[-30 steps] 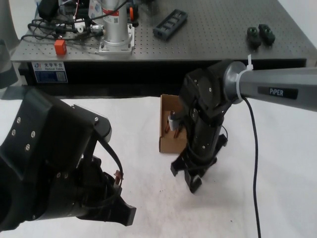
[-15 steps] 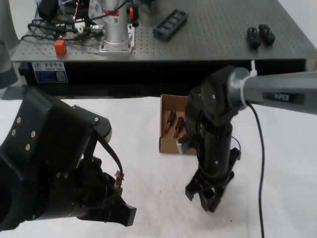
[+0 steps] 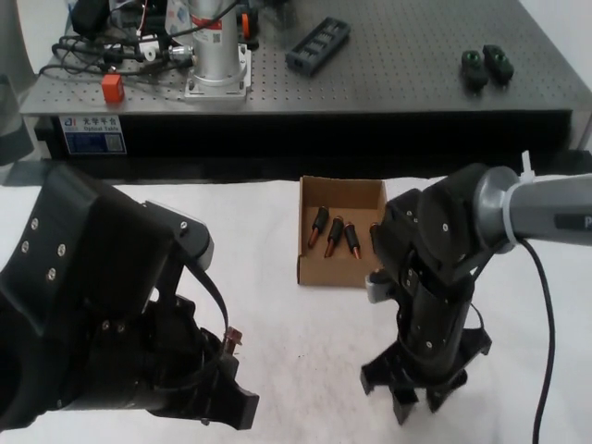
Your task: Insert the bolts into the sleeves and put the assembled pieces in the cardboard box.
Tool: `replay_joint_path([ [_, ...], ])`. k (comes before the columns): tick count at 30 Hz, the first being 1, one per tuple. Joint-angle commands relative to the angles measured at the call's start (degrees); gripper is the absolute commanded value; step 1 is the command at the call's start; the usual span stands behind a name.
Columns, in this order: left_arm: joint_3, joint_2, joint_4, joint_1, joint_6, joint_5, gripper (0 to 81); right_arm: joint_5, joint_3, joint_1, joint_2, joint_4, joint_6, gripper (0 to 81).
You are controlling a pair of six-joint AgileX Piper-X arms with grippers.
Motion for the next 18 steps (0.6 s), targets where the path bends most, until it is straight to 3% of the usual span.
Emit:
replay_joint_path([
  [1,0.0,-0.6,-0.2,0.2,-0.3,0.7,0.7,-7.1,0.1,-0.2,-0.9,-3.6,5.1,38.6],
  [10,0.0,-0.6,-0.2,0.2,0.0,4.4,0.7,-9.1,0.1,-0.7,-0.9,-10.3,14.3,38.6],
  [18,0.0,-0.6,-0.2,0.2,0.3,5.0,0.7,-5.6,0.1,-3.2,-0.9,-11.2,16.0,38.6],
])
